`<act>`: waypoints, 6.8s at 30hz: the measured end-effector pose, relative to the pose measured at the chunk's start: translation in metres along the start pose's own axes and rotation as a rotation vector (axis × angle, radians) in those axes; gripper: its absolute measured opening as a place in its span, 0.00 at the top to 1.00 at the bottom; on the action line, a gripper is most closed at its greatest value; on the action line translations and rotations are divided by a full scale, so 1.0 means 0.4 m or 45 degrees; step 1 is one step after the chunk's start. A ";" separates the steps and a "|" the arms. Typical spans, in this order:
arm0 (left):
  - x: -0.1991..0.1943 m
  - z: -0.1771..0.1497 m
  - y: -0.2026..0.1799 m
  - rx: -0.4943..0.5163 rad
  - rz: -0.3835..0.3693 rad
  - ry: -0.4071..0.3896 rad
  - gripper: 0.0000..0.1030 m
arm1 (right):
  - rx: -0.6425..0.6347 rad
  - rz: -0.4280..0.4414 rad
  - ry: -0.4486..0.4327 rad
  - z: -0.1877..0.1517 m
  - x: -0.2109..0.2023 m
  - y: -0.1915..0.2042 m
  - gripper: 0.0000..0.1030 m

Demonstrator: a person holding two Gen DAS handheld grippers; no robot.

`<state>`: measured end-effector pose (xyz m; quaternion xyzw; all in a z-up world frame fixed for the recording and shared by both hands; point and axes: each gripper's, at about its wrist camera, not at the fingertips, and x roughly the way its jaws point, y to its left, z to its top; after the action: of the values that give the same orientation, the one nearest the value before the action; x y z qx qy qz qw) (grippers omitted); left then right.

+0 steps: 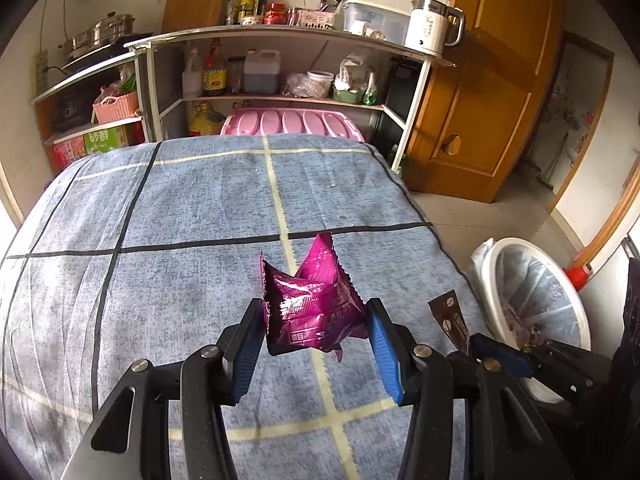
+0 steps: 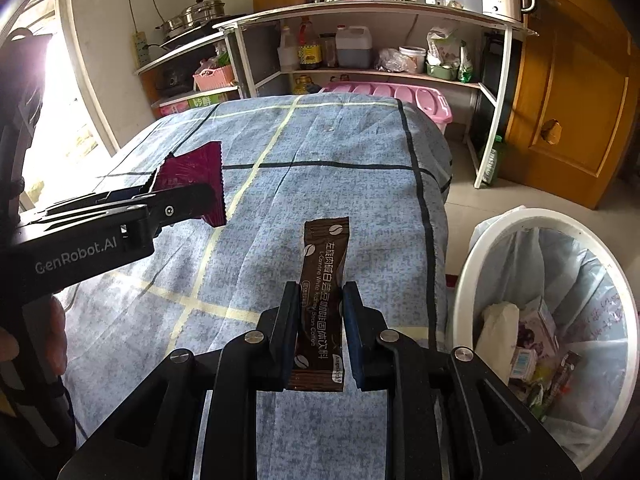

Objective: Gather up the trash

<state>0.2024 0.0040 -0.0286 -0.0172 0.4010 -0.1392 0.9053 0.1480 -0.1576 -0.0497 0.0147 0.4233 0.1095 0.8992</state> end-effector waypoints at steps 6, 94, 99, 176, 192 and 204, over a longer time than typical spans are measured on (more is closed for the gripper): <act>-0.052 -0.003 -0.049 0.045 -0.037 -0.047 0.50 | 0.031 -0.022 -0.059 -0.007 -0.062 -0.019 0.78; -0.238 -0.237 -0.465 0.294 -0.074 -0.215 0.35 | 0.353 -0.440 -0.375 -0.287 -0.457 -0.250 0.50; -0.274 -0.266 -0.463 0.287 -0.013 -0.255 0.35 | 0.351 -0.426 -0.388 -0.310 -0.472 -0.224 0.50; -0.310 -0.294 -0.449 0.264 -0.004 -0.266 0.35 | 0.362 -0.414 -0.417 -0.333 -0.499 -0.199 0.50; -0.311 -0.294 -0.448 0.263 -0.003 -0.266 0.35 | 0.358 -0.411 -0.418 -0.333 -0.498 -0.197 0.50; -0.314 -0.294 -0.446 0.260 -0.003 -0.273 0.35 | 0.357 -0.411 -0.417 -0.333 -0.496 -0.196 0.50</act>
<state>-0.0063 -0.1246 0.0077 0.0598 0.2857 -0.1775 0.9398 -0.0620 -0.2844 0.0060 0.0889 0.2801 -0.0987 0.9507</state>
